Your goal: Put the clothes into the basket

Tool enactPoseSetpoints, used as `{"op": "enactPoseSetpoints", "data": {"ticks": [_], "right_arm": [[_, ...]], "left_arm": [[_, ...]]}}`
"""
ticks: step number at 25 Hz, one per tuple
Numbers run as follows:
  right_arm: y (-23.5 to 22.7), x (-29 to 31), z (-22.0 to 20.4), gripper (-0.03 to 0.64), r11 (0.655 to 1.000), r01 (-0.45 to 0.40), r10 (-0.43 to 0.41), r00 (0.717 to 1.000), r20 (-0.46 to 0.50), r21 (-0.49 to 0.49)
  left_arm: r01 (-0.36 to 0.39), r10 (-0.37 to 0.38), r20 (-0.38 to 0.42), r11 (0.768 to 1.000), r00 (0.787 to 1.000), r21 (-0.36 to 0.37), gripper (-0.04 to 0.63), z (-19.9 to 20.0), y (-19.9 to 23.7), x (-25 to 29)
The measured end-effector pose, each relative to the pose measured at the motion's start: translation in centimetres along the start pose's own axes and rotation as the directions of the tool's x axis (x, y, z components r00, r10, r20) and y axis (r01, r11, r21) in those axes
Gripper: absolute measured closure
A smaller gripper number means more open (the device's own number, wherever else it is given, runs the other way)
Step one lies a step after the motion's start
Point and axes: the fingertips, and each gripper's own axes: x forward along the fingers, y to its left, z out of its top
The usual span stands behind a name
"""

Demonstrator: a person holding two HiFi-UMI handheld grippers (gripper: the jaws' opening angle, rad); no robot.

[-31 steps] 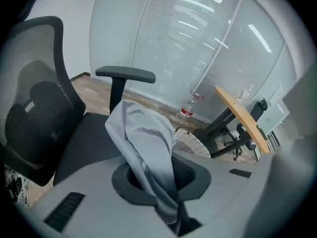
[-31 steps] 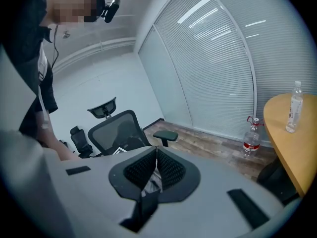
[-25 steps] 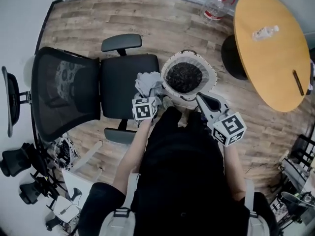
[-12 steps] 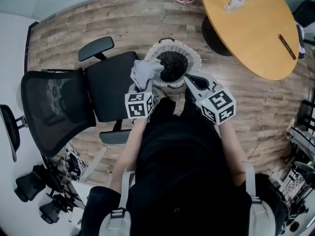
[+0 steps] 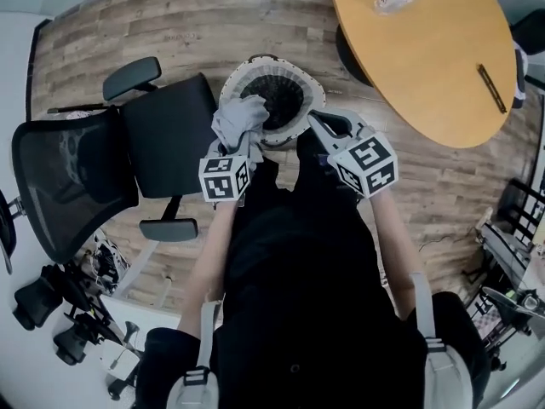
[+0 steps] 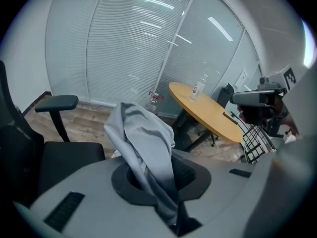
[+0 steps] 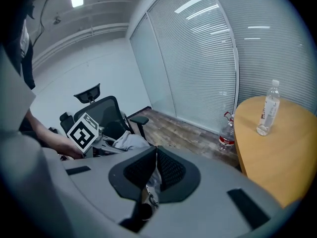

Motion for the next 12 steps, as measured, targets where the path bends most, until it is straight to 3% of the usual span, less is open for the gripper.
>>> {"op": "enactPoseSetpoints", "data": {"ticks": [7,12], "right_arm": [[-5.8,2.4,-3.5,0.598,0.993,-0.070,0.078,0.993,-0.086,0.090],[-9.6,6.2,-5.7,0.598,0.987,-0.120,0.134,0.983,-0.126,0.109]], "left_arm": [[-0.045,0.041,-0.031,0.990,0.999,-0.132,0.531,-1.1,-1.9,4.3],[-0.060,0.052,-0.061,0.987,0.997,-0.148,0.531,-2.0,-1.7,9.3]]}}
